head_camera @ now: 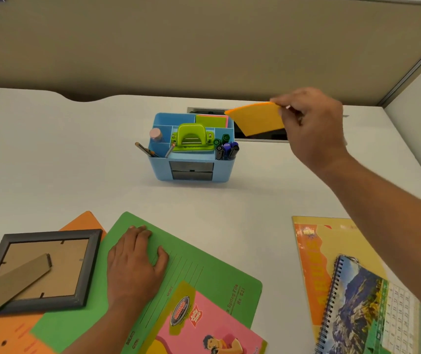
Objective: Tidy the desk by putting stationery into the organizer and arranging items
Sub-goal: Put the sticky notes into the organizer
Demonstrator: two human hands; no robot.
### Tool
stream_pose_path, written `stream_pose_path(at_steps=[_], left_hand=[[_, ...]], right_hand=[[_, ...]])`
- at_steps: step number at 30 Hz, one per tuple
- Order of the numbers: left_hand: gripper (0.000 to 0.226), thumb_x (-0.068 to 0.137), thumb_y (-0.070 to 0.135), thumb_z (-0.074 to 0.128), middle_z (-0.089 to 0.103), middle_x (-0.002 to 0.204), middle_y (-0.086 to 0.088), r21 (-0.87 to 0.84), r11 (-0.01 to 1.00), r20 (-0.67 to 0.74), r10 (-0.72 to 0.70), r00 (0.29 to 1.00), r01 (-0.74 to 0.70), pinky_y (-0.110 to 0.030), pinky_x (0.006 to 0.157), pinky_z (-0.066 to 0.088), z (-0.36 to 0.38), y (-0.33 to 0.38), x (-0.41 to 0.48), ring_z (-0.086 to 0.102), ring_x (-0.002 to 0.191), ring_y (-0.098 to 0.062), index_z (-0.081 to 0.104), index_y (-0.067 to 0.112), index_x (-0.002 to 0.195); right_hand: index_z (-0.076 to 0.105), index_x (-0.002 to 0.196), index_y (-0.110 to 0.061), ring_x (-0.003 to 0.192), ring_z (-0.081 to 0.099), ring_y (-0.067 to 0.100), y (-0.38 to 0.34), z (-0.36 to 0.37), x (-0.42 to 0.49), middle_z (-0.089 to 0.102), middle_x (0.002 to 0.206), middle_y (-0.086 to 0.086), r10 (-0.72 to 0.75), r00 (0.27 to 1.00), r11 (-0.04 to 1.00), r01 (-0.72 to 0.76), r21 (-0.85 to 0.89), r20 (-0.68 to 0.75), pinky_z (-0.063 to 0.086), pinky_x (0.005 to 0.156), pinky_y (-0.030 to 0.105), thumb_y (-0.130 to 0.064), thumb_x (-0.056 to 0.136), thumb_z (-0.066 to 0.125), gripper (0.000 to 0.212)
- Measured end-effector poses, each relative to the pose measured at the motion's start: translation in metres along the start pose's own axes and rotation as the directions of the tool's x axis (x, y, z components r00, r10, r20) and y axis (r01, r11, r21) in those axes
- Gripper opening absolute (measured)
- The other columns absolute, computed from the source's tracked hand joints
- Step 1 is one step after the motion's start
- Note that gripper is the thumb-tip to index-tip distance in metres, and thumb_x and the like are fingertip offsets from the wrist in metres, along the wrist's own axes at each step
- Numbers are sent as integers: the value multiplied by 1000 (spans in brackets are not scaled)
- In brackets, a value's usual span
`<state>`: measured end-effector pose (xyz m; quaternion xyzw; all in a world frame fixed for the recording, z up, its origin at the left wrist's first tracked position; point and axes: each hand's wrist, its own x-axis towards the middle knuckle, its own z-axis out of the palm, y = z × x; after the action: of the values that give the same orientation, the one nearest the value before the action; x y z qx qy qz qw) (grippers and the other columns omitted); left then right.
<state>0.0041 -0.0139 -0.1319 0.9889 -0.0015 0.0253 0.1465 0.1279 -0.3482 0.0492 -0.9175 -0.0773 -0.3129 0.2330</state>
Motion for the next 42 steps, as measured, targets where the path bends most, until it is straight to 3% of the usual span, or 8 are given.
stream_pose_path(at_steps=[2,8,13,20,26,35,42], left_hand=[[49,84,50,41,57,123,0,2,1000,4,-4,1000,4,-43,103,36,0,0,0,46,126,-21,58,16,116],[48,83,49,42,56,123,1,-2,1000,5,-2,1000,2,-42,102,37,-1,1,1,46,125,-21,59,16,113],[47,82,48,43,56,123,2,-3,1000,12,-1,1000,1,-39,102,34,-2,0,2,46,126,-21,59,16,113],[49,81,47,44,57,124,-1,-8,1000,-3,8,1000,-8,-42,100,36,1,-4,3,47,126,-22,61,14,113],[49,81,46,43,57,123,-3,-11,1000,-3,9,1000,-9,-44,96,41,2,-1,4,49,125,-24,61,14,113],[47,82,47,45,56,123,1,-3,1000,3,5,1000,-5,-39,101,35,3,-4,5,44,128,-20,60,16,114],[46,83,47,44,56,123,1,-3,1000,-14,6,1000,-6,-38,102,33,4,-4,4,45,128,-20,60,17,113]], right_hand=[[74,103,-9,83,63,24,-6,8,24,70,93,11,-76,997,997,76,-7,27,49,75,31,-9,90,55,23],[73,108,-11,90,60,26,-20,43,77,66,98,12,-197,961,973,216,-85,194,47,73,36,-13,93,54,25],[72,109,-14,99,59,30,-25,70,100,65,105,11,-189,885,949,275,-151,426,48,79,38,-10,95,50,27],[69,112,-21,101,56,27,-27,102,95,61,106,6,-91,827,946,246,-212,555,49,79,40,-7,94,53,29],[66,107,-22,95,59,25,-17,123,87,65,108,4,-3,796,971,147,-190,605,53,80,40,-4,90,56,26],[55,100,-18,91,61,24,-6,134,80,63,99,4,69,744,994,2,-106,665,54,79,41,3,90,54,24],[57,87,-20,86,60,25,-2,129,76,64,92,3,99,832,993,-48,-106,546,54,72,39,11,82,48,33]])
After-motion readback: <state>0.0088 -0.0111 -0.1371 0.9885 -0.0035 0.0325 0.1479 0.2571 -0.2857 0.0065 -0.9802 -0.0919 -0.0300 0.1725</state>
